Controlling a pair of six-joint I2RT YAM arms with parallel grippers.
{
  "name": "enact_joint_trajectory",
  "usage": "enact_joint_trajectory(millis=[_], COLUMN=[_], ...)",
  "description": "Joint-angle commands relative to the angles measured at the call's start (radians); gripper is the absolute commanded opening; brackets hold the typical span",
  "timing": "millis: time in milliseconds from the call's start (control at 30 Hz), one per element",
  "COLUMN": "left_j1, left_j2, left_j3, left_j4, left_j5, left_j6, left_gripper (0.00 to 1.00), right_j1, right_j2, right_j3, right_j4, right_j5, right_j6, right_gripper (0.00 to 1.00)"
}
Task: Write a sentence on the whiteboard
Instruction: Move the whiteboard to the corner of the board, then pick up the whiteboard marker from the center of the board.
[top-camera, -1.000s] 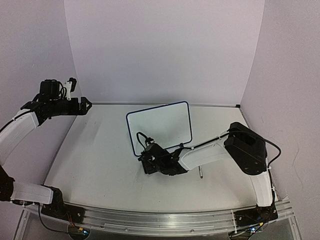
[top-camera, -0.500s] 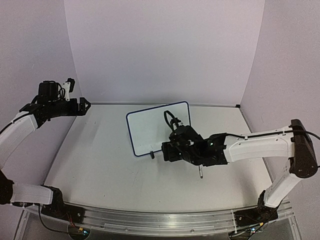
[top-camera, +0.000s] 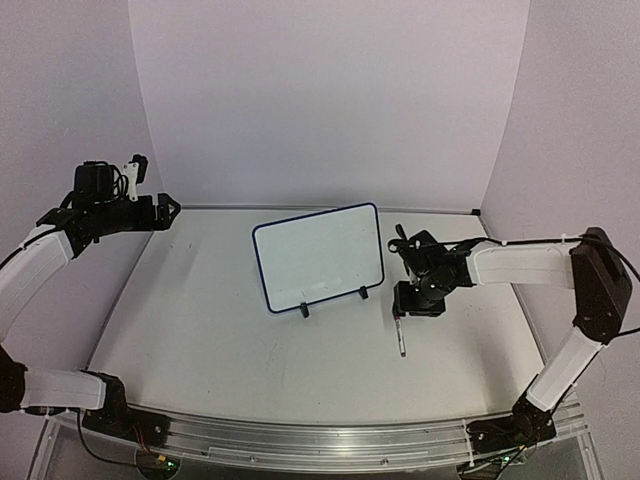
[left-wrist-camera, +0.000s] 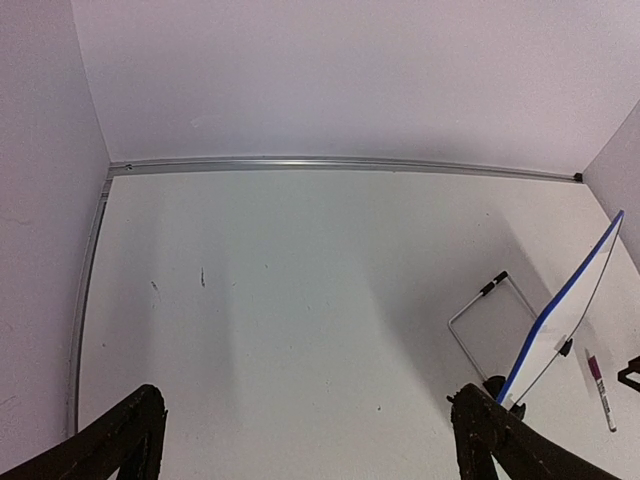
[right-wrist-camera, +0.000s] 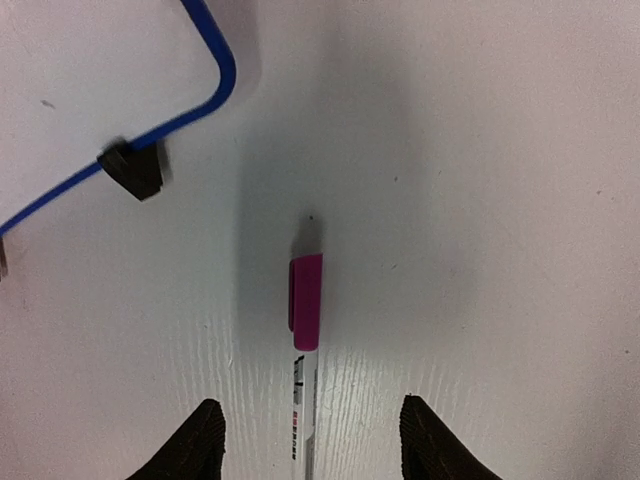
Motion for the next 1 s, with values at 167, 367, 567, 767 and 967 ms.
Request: enact_joint_trajectory(millis=[167, 367, 567, 767, 967], left_j1=[-0.004, -0.005, -0.006, -0.006, -0.009], left_j2=[-0.025, -0.022, -0.02, -0.017, -0.016], left_j3=[0.002, 0.0, 0.001, 0.003, 0.003], left_j4=[0.034, 0.034, 0.033, 0.033, 0.036], left_j5=[0.01, 0.013, 0.013, 0.013, 0.009], left_j6=[-0.011, -0.011, -0.011, -0.011, -0.021], left_gripper=[0.99, 1.0, 0.99, 0.99, 0.99], right_j1=[0.009, 0.01, 0.022, 0.035, 0.039], right_j2=[0.161, 0.2, 0.228, 0.249, 0.218], right_j3=[0.042, 0.07, 0.094, 0.104, 0.102], right_j4=[-0.114, -0.127, -0.13, -0.13, -0.128], right_j5=[-0.113, -0.096, -0.082, -0.072, -0.026], right_j6=[-0.017, -0.035, -0.035, -0.028, -0.025], right_gripper=[0.42, 0.32, 0.27, 0.17, 0.0])
